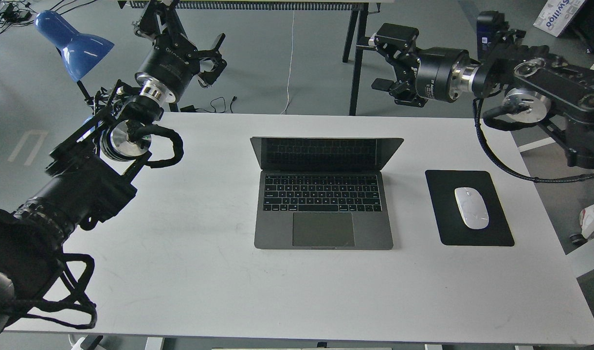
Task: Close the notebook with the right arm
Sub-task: 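Move the right gripper over the open laptop's screen top edge, then push the laptop screen down toward the keyboard with the right gripper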
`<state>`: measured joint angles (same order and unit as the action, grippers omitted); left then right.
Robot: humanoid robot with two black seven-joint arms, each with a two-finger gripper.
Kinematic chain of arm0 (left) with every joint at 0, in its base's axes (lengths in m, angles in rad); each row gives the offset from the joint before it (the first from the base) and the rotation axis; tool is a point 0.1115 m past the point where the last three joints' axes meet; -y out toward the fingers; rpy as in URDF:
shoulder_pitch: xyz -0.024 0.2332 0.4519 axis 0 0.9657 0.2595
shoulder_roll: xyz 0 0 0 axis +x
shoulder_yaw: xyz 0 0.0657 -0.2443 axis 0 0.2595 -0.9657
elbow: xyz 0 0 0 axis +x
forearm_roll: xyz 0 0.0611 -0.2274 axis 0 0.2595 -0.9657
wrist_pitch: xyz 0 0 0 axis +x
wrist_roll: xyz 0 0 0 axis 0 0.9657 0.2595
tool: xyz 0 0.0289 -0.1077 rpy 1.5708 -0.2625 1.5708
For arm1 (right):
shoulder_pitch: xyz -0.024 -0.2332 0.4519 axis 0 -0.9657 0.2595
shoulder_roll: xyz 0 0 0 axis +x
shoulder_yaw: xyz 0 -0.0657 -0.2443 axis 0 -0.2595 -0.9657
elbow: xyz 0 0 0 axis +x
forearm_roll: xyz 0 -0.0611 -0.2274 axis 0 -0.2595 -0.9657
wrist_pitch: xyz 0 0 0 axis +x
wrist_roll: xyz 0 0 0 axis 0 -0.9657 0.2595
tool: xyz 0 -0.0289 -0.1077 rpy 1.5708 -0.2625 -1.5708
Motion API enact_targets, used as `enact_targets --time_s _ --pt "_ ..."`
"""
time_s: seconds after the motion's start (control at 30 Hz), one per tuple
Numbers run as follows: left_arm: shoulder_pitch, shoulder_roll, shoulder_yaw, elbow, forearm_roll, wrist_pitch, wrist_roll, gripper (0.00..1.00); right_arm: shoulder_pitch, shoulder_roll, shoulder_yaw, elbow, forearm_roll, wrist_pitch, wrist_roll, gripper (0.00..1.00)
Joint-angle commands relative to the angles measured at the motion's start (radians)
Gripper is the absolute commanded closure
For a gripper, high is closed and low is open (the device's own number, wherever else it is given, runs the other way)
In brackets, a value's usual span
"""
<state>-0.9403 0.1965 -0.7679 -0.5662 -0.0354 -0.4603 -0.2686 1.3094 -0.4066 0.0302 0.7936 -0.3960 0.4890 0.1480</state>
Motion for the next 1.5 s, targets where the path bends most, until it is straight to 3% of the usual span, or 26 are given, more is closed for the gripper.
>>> enact_targets --time_s 0.0,0.7,1.47 --pt "0.000 0.000 0.004 0.000 0.000 -0.001 0.002 0.00 0.001 0.058 -0.022 -0.016 -0.011 0.000 -0.004 0.00" --pt "0.000 0.000 0.006 0.000 0.002 -0.001 0.002 0.00 -0.044 0.108 -0.078 -0.027 -0.006 0.000 -0.010 0.00" --pt "0.000 0.000 0.006 -0.001 0.002 -0.001 0.002 0.00 -0.139 0.040 -0.072 0.047 0.000 0.000 -0.010 0.00"
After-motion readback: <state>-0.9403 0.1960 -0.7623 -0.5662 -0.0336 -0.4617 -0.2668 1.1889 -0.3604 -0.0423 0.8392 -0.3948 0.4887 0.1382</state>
